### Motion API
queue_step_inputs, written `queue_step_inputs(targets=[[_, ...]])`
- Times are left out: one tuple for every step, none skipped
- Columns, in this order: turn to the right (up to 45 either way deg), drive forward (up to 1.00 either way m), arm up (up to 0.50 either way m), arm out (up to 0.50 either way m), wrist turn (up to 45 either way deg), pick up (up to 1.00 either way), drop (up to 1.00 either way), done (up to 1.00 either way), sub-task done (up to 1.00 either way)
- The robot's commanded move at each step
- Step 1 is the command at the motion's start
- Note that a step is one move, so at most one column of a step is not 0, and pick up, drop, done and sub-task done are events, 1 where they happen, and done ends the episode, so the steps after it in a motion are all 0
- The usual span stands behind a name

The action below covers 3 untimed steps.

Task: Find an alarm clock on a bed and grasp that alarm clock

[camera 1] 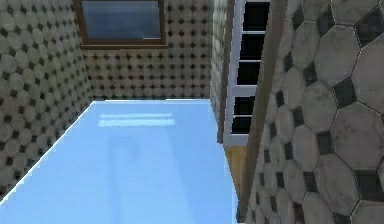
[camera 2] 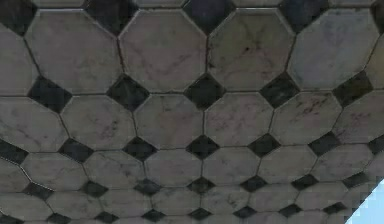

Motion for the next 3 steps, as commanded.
queue_step_inputs(targets=[[0.0,1.0,0.0,0.0,0.0,0.0,0.0,0.0,0.0],[3.0,0.0,0.0,0.0,0.0,0.0,0.0,0.0,0.0],[-45.0,0.0,0.0,0.0,0.0,0.0,0.0,0.0,0.0]])
